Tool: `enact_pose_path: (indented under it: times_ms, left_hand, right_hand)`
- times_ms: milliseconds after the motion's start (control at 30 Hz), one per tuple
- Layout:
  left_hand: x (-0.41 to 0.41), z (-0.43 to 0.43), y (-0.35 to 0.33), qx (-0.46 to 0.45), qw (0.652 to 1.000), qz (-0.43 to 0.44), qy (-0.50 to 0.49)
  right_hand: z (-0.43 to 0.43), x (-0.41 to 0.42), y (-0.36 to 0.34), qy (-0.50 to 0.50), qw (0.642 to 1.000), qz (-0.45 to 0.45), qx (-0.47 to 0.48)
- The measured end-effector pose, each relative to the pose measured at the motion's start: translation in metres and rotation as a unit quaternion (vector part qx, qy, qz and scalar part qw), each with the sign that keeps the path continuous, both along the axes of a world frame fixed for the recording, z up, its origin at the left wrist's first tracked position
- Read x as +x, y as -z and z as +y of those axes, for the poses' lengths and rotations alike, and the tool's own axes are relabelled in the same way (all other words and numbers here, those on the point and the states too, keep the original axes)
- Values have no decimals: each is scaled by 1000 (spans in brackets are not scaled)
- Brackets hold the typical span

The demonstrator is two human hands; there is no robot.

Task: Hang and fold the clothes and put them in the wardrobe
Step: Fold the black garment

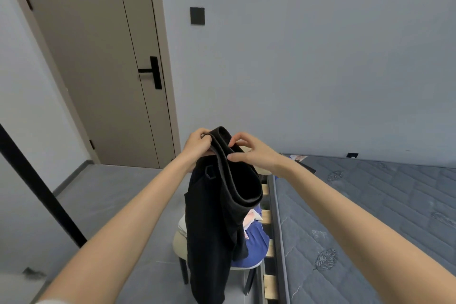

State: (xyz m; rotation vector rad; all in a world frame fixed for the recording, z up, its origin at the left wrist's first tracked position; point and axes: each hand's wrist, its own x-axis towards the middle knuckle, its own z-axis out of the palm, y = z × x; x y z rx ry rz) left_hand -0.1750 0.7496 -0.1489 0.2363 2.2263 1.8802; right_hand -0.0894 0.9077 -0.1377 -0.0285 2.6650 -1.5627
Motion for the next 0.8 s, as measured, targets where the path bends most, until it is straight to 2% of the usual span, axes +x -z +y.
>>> enact_pose_path:
  times_ms: [100, 167, 233, 300, 400, 500, 600, 733, 800]
  left_hand:
    - [-4, -4, -4, 53, 997, -44, -36]
    - [-6, -7, -8, 61, 995, -51, -56]
    - [-8, -10, -12, 66, 994, -54, -63]
    - [-9, -13, -14, 76, 993, -69, -61]
    - [-6, -15, -18, 100, 989, -88, -60]
    - [-3, -21, -22, 119, 987, -96, -56]
    - [-6, -32, -21, 89, 992, -79, -35]
    - [-7, -49, -16, 7, 999, -41, -28]
    - [-4, -53, -14, 0, 998, -65, -7]
  right_hand:
    - [-4, 10, 20, -12, 995, 99, 31]
    - [-7, 14, 35, -11, 977, 183, 113]
    - [-8, 17, 46, -16, 956, 214, 202]
    - [-8, 16, 53, -15, 947, 190, 257]
    - [-12, 14, 61, -22, 942, 89, 322]
    - [-20, 14, 62, 5, 956, 62, 287]
    - [-18, 14, 51, 56, 966, 76, 239]
    - [-3, 6, 15, 90, 949, 87, 289]
    - [3, 4, 0, 88, 954, 59, 281]
